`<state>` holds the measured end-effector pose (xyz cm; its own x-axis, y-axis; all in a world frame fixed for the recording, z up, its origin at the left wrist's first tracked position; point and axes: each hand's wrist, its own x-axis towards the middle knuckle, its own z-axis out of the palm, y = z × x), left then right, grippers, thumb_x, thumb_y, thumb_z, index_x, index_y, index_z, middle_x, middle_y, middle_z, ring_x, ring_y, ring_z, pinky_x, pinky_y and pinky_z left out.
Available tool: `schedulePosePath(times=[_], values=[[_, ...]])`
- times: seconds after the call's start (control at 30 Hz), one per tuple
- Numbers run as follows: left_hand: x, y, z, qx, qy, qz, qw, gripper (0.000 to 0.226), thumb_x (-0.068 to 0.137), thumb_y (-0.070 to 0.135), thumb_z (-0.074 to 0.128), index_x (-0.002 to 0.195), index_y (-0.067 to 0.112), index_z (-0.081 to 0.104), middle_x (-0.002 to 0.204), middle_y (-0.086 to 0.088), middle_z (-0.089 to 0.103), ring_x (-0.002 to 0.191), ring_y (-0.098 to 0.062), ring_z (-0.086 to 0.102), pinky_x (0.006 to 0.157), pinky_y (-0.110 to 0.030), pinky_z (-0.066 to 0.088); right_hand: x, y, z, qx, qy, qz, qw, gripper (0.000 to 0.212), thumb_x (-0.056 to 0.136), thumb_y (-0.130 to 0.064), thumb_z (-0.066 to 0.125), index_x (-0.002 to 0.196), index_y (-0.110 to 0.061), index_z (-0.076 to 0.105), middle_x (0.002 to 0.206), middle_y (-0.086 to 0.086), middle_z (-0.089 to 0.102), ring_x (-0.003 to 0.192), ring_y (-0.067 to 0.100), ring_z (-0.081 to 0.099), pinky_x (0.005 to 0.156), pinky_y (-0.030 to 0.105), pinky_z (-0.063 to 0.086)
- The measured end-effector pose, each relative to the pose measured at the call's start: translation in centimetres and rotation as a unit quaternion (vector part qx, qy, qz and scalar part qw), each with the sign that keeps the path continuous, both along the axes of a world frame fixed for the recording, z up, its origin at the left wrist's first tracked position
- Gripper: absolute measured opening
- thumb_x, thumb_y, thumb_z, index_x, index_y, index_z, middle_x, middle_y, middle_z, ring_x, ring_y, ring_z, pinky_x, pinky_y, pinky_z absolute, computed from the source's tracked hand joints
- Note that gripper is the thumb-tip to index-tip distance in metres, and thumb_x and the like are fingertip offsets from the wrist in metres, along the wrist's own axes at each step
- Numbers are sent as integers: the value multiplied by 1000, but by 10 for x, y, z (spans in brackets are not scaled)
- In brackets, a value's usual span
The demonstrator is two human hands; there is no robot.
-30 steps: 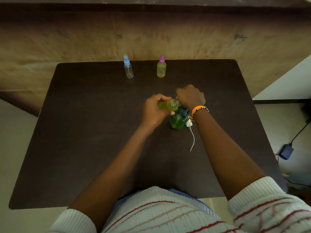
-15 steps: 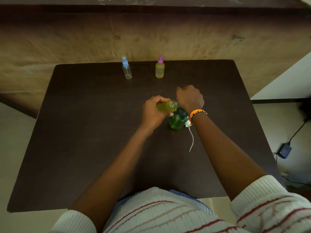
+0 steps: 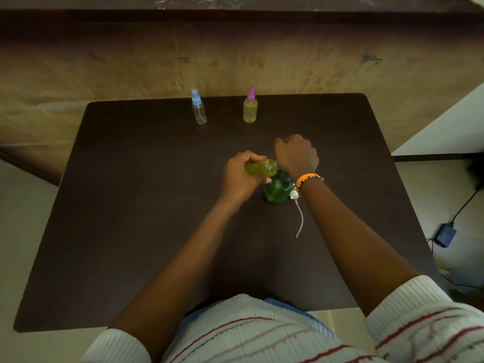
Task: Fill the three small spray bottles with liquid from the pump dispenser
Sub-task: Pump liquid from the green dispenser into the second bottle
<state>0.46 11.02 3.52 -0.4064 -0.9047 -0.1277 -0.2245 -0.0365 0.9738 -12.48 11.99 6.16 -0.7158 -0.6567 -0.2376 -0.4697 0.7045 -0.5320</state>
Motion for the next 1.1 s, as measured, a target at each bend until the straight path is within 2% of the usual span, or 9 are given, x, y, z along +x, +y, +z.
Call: schedulePosePath(times=[0.27,0.43,0.6,0.8,0.93,1.1], values=[[1,-1,2,-7,-4,-4,1000,47,52,-2,83,85,26,65,101,-8,68,93,-19,65,85,-37,54,0,0,3,18,4,28,999,41,92,-39,45,104,-7,68,115,17,65,111,40,57,80,35,38],[1,0,5,-3,3,-6,1000,46,53,-3,82,89,20,66,103,-10,67,94,-21,65,85,-36,54,-3,-6,10,80,-17,70,994,46,92,-41,44,119,-11,65,129,18,59,121,40,52,91,37,42],[-1,0,4,-7,5,-1,1000,47,52,-4,82,87,23,65,102,-10,68,94,-21,65,84,-35,53,-5,-2,5,45,-14,43,998,42,91,-40,44,106,-10,70,117,16,64,111,38,56,79,34,37],[-2,1,0,-2,3,6,1000,51,51,-2,83,81,34,63,101,-9,68,94,-22,65,85,-37,54,-2,0,1,5,-2,15,1000,40,90,-38,45,97,-9,70,107,14,67,103,38,60,75,33,37],[-2,2,0,-2,7,7,1000,50,51,-3,83,81,33,63,101,-10,68,94,-22,65,83,-35,53,-1,1,3,-2,2,11,1000,40,91,-38,45,98,-9,70,109,15,67,105,38,59,76,33,37],[0,1,5,7,16,2,1000,46,53,-5,82,83,25,65,99,-7,68,91,-16,64,79,-28,53,0,-2,6,16,-2,19,1000,41,92,-40,46,109,-10,69,120,15,64,114,39,56,79,33,36]])
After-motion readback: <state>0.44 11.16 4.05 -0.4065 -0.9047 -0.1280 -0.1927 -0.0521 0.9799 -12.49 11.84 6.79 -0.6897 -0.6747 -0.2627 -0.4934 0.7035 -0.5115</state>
